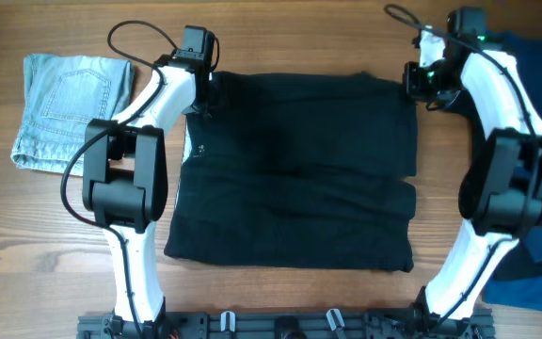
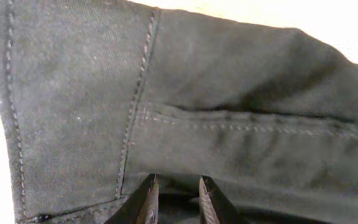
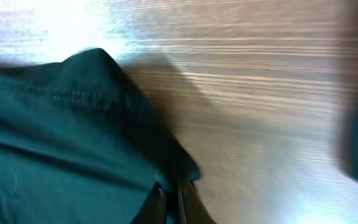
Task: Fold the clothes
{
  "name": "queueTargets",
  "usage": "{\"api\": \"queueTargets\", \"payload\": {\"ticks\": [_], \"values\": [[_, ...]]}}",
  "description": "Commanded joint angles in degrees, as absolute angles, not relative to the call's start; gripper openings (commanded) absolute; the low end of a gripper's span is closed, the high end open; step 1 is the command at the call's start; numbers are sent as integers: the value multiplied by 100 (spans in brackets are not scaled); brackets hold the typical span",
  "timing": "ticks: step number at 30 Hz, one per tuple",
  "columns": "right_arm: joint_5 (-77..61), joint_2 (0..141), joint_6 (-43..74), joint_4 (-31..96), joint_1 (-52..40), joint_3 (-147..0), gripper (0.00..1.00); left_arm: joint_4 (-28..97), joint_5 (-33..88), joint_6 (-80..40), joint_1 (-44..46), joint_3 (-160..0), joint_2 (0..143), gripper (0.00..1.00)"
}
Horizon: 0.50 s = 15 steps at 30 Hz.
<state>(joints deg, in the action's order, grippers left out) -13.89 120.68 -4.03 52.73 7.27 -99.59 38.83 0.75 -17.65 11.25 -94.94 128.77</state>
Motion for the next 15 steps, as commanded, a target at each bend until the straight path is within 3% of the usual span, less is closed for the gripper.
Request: {"api": "queueTargets", "payload": {"ticks": [1, 6, 10, 12, 13, 15], "values": [[897, 11448, 268, 5240, 1007, -10200, 4, 4128, -458, -1673, 934, -9037, 13482, 23], [1627, 11395, 1044, 5052, 1004, -10200, 7, 4136, -460, -1671, 934, -9037, 13482, 23], [-1310, 11399, -327, 4969, 993, -10200, 17, 4106, -456, -1675, 934, -9037, 13482, 23], [-1824, 11399, -349, 4923, 989, -10200, 17, 4084, -456, -1675, 934, -9037, 13482, 23], [-2178, 11399, -464, 4947, 972, -10200, 15, 4084, -440, -1673, 937, -9037, 13482, 21], [-2403, 11399, -587, 5153, 913, -10197, 10, 4112, -436, -1656, 937, -9056, 13373, 4]]}}
